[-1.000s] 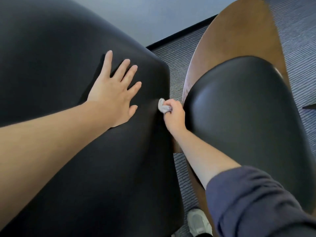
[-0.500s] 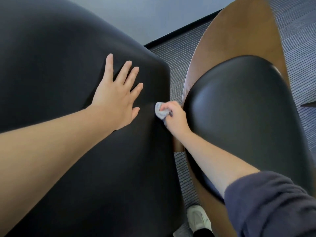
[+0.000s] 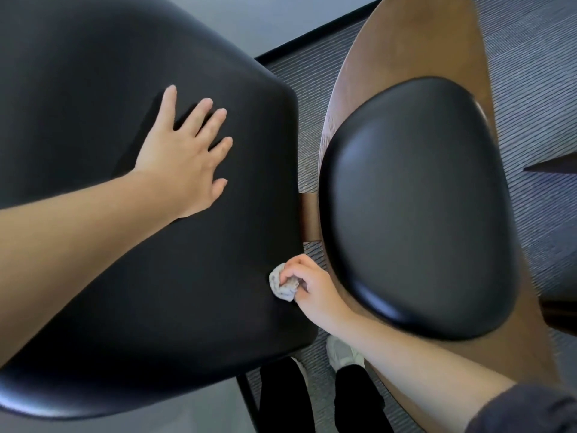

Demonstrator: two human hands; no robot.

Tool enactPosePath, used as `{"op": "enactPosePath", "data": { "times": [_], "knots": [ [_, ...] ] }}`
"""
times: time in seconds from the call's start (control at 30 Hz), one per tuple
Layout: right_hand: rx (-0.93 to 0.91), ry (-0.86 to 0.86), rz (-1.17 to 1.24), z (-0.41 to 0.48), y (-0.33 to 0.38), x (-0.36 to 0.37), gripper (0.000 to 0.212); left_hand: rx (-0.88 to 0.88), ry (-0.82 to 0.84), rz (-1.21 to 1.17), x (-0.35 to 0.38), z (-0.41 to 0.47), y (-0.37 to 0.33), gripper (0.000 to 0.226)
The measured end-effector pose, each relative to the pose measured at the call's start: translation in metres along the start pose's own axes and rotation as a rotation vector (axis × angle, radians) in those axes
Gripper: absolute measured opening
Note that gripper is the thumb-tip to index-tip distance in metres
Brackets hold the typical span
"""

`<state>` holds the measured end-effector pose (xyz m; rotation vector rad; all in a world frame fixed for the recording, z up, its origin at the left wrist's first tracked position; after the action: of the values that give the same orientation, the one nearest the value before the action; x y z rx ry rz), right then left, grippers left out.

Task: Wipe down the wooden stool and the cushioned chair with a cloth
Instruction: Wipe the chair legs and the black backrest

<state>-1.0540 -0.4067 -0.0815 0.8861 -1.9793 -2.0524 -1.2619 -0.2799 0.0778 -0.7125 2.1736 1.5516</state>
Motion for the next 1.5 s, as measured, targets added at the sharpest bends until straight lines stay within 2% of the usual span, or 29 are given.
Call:
{"op": "enactPosePath", "data": {
  "times": [0.1, 0.23, 0.33, 0.43, 0.6, 0.7, 0.77, 0.87, 0.93, 1.1, 1.33, 1.5],
  "knots": [
    [0.013, -0.036, 0.012, 0.02, 0.005, 0.001, 0.03, -0.006, -0.007, 0.016, 0.001, -0.001, 0.016, 0.073],
    [-0.038, -0.265, -0.051, 0.112, -0.002, -0.003, 0.029, 0.017, 0.003, -0.006, 0.006, -0.001, 0.019, 0.073],
    [0.046, -0.367, -0.119, 0.189, -0.013, -0.021, 0.026, 0.027, 0.004, 0.0, 0.01, 0.002, 0.016, 0.074],
    [0.139, -0.421, -0.141, 0.243, -0.024, -0.042, 0.026, 0.025, 0.004, -0.006, 0.014, 0.006, 0.015, 0.074],
    [0.184, -0.44, -0.18, 0.284, -0.028, -0.064, 0.026, 0.029, 0.002, -0.018, 0.014, 0.008, 0.011, 0.074],
    [0.158, -0.373, -0.211, 0.271, -0.01, -0.059, 0.027, 0.02, 0.004, -0.032, 0.014, 0.01, 0.009, 0.074],
    [0.069, -0.301, -0.178, 0.247, 0.003, -0.048, 0.031, 0.02, 0.003, -0.036, 0.012, 0.01, 0.008, 0.073],
    [-0.08, -0.261, -0.108, 0.197, 0.017, -0.027, 0.025, 0.02, -0.001, -0.044, 0.01, 0.007, 0.01, 0.072],
    [-0.108, -0.218, -0.078, 0.164, 0.022, -0.014, 0.031, 0.023, -0.006, -0.058, 0.009, 0.005, 0.011, 0.071],
    [-0.118, -0.066, -0.085, 0.101, 0.04, 0.003, 0.03, 0.02, 0.017, -0.071, 0.008, -0.012, 0.021, 0.068],
    [-0.094, 0.092, 0.025, 0.037, 0.073, 0.016, 0.037, -0.039, 0.036, -0.062, 0.004, -0.052, 0.06, 0.069],
    [-0.037, 0.034, 0.012, 0.066, 0.089, 0.014, 0.035, -0.056, 0.019, -0.098, 0.005, -0.067, 0.081, 0.072]
  ]
}}
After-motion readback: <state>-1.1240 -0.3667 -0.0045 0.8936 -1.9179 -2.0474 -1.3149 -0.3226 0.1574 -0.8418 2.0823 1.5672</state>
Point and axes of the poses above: each hand's wrist, its own z-axis towards the middle knuckle, its own x-axis out of the palm, y = z × x, the point moved 4 cm from there along z, towards the middle knuckle, and after that the axes turned 11 degrees about -x, right-handed, at the moved point
